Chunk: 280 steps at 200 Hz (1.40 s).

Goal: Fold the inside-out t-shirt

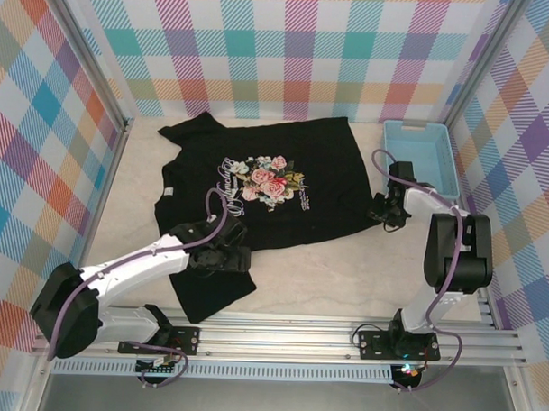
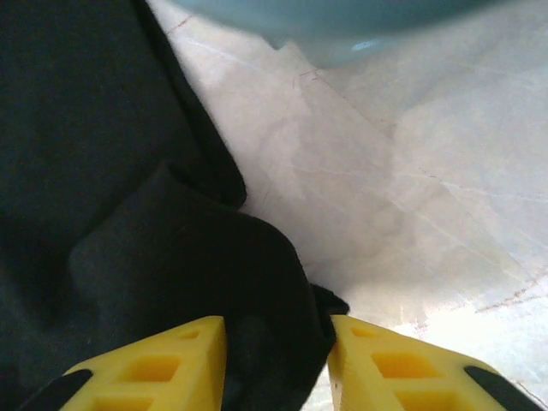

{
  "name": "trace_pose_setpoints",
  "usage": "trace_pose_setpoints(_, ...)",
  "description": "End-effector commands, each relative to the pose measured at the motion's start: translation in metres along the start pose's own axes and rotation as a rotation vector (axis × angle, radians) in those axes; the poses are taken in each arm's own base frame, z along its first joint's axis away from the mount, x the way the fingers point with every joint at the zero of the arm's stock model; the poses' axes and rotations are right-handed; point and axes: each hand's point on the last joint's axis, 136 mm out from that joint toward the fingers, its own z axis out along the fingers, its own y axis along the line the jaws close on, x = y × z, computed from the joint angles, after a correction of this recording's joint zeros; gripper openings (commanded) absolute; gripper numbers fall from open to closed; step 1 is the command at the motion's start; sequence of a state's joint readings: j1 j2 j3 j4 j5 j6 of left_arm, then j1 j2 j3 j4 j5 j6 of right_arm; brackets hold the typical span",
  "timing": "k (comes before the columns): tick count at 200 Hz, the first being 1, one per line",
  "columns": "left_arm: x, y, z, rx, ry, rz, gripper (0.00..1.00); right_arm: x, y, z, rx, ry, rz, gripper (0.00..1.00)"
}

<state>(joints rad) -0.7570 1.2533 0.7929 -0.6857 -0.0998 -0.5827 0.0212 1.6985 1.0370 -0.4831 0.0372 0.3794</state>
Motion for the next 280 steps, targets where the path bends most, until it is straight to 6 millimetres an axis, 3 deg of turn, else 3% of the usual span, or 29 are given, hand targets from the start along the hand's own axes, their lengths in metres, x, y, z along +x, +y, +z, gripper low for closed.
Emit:
trace_pose_setpoints(1, -0.012, -0.007, -0.004, -0.016, -0.022, 0.044, 0.84, 0.012, -0.008, -0.014, 0.026, 0.004, -0.012, 0.38)
trace_pose_setpoints(59, -0.019, -0.013, 0.001, -0.001, -0.044, 0.066, 0.84, 0.024, -0.017, -0.020, -0.080, 0.029, 0.089, 0.43)
trace_pose_setpoints(115, -0.001, -0.005, 0.000, 0.004, 0.012, 0.075, 0.84, 0.017, -0.001, 0.010, -0.176, 0.061, 0.152, 0.40)
trace_pose_setpoints(130, 0.013, -0.006, 0.000, 0.032, 0.056, 0.079, 0.84, 0.014, 0.003, 0.018, -0.201, 0.065, 0.158, 0.36)
trace_pose_setpoints(156, 0.035, 0.000, -0.002, 0.022, 0.096, 0.096, 0.83, 0.009, 0.009, 0.021, -0.237, 0.048, 0.175, 0.12)
trace_pose_setpoints(171, 0.047, 0.003, -0.006, 0.005, 0.110, 0.118, 0.81, 0.007, 0.007, 0.018, -0.223, 0.030, 0.170, 0.04)
trace_pose_setpoints(215, 0.070, -0.006, 0.002, 0.004, 0.185, 0.188, 0.78, 0.002, -0.001, 0.003, -0.178, -0.015, 0.153, 0.00)
trace_pose_setpoints(229, 0.069, -0.015, 0.009, 0.032, 0.190, 0.196, 0.78, -0.001, -0.007, -0.004, -0.149, -0.031, 0.153, 0.00)
trace_pose_setpoints(261, 0.058, -0.063, 0.023, 0.200, 0.191, 0.202, 0.78, -0.018, -0.028, -0.031, -0.093, -0.109, 0.178, 0.00)
trace_pose_setpoints(280, 0.050, -0.082, 0.038, 0.230, 0.194, 0.211, 0.78, -0.029, -0.040, -0.048, -0.075, -0.149, 0.198, 0.00)
